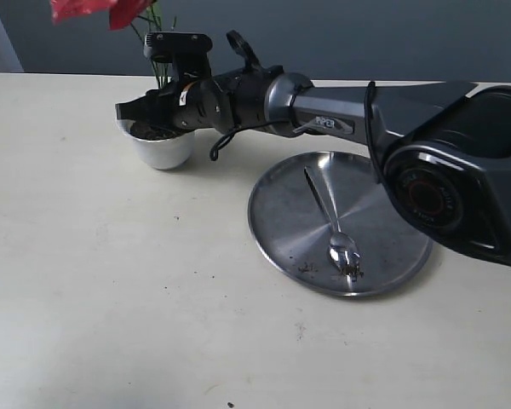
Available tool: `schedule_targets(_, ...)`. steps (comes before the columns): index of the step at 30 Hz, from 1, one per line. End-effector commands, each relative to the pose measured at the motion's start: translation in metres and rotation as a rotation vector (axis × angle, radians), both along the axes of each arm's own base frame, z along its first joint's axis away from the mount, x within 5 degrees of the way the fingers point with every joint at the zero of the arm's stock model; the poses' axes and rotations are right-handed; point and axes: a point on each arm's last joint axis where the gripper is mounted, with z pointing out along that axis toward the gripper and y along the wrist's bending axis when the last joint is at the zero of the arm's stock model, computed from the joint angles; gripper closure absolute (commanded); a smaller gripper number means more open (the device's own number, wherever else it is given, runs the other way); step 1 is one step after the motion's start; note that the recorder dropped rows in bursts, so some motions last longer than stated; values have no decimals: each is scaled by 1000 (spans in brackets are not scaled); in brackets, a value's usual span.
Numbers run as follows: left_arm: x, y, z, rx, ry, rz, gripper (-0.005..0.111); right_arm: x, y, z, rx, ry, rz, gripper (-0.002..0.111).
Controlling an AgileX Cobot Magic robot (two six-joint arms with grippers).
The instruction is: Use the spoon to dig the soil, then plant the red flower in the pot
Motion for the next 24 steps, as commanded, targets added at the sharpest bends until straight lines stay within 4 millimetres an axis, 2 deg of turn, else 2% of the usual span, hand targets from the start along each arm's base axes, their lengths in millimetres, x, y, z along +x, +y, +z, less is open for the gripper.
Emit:
schedule_targets(1,0,0,0,-4,-10,3,106,-16,-7,-38,-174,161,25,70)
schedule_targets(8,0,0,0,-4,-10,3,106,-15,-6,-36,-155,147,22,70)
schedule_targets(19,0,0,0,-4,-10,3,106,-14,-6,-15,-129,111,26,69)
schedule_targets(24,0,0,0,-4,-10,3,106,-16,-7,-16,-146,127,28,48)
